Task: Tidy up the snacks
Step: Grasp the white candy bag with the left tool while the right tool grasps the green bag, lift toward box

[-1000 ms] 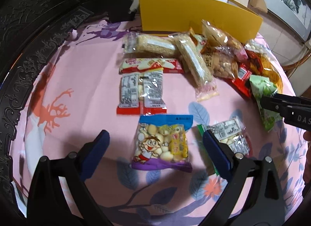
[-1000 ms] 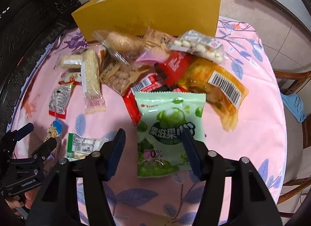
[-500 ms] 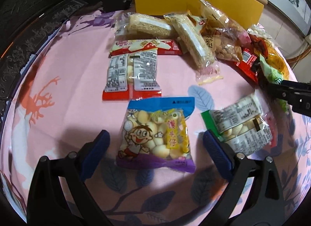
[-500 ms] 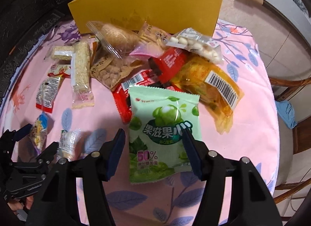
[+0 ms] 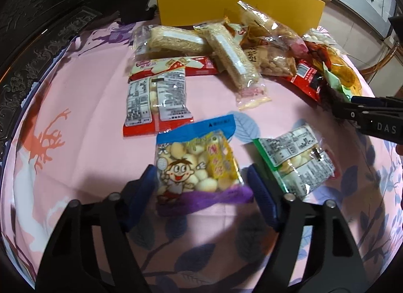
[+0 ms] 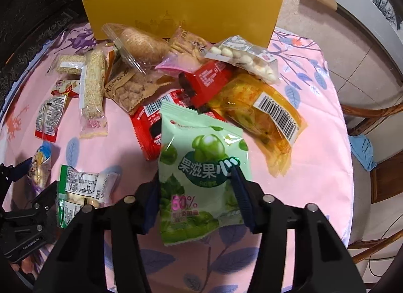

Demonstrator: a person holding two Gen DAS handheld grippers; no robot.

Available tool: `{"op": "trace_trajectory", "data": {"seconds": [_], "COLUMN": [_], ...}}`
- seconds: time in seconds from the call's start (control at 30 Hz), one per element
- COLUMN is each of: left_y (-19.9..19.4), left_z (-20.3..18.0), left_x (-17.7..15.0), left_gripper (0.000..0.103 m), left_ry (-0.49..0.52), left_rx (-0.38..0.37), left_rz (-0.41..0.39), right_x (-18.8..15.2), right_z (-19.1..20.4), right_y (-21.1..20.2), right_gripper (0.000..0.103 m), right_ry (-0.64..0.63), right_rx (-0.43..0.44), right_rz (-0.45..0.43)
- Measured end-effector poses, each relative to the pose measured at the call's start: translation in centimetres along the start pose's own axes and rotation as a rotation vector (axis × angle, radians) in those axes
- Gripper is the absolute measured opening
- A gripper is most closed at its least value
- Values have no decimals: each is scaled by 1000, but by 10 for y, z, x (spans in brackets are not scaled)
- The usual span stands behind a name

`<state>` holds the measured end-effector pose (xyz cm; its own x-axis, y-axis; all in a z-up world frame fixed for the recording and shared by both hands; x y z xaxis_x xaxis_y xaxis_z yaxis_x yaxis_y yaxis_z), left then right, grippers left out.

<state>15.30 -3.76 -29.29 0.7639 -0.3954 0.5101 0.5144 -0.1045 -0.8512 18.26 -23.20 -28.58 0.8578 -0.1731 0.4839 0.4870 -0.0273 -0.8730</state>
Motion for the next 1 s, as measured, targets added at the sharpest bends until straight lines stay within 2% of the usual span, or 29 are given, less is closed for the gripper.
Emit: {"op": "trace_trajectory", "data": {"seconds": [0.2, 0.27, 0.57, 0.77, 1.0], "left_y": [-2, -2, -12, -32, -61], "left_z": [-3, -4, 5, 3, 1], "left_x": [2, 2, 9, 24, 42], "left_gripper": [68, 67, 64, 64, 64], "left_ry": [24, 30, 16, 30, 25], "left_rx": [12, 18, 31, 35, 23], "left_rz": [-5, -7, -30, -84, -144], "right_x": [-2, -1, 3, 5, 7], "right_z": [3, 2, -3, -5, 5], "right_y": [-4, -6, -20, -32, -57], "right_gripper": [35, 25, 11, 5, 4], "right_ry": [-27, -18, 2, 14, 2], "right_rx": [11, 23, 49, 70, 115], "right_rz": [-8, -12, -28, -40, -68]}}
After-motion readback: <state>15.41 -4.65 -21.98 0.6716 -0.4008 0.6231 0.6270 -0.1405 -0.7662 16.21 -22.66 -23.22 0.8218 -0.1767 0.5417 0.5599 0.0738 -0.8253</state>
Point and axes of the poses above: each gripper's, at about its wrist camera, not at the fingertips, and y roughly the way its jaws point, z to its left, x to its top, the point moved 8 cm from there along y, roughly the way its jaws point, and after that the axes turned 11 degrees about y, right-handed, at the moved point
